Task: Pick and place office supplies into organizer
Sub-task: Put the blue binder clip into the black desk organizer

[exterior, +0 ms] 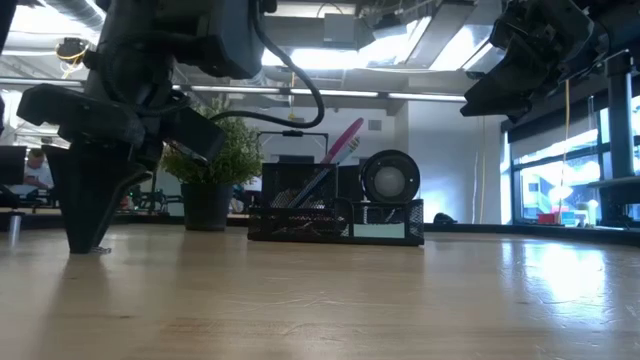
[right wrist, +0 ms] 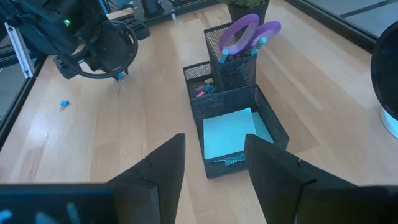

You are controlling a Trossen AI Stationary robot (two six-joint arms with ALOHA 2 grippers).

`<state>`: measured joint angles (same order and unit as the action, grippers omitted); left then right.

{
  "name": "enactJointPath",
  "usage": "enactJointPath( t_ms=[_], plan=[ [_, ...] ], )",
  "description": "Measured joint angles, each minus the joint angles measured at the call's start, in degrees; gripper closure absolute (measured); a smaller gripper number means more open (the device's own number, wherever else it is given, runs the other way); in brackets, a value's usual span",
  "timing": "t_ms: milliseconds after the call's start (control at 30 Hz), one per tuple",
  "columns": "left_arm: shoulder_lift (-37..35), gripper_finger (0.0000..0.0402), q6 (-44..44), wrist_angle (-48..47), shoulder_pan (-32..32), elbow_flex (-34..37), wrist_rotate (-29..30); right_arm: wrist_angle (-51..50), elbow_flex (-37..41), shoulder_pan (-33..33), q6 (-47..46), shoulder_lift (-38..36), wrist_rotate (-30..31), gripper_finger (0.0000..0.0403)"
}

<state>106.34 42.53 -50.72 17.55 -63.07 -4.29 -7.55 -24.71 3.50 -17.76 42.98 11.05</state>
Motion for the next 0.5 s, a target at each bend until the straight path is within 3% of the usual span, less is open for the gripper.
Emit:
enactJointPath(
  t_ms=[500],
  plan=[
    [0.05, 0.0300, -0.29, -0.22, 0.32, 0.00, -1.16, -0.02, 0.00, -0.02, 0.00, 0.00, 0.00, 0.0232]
  ],
)
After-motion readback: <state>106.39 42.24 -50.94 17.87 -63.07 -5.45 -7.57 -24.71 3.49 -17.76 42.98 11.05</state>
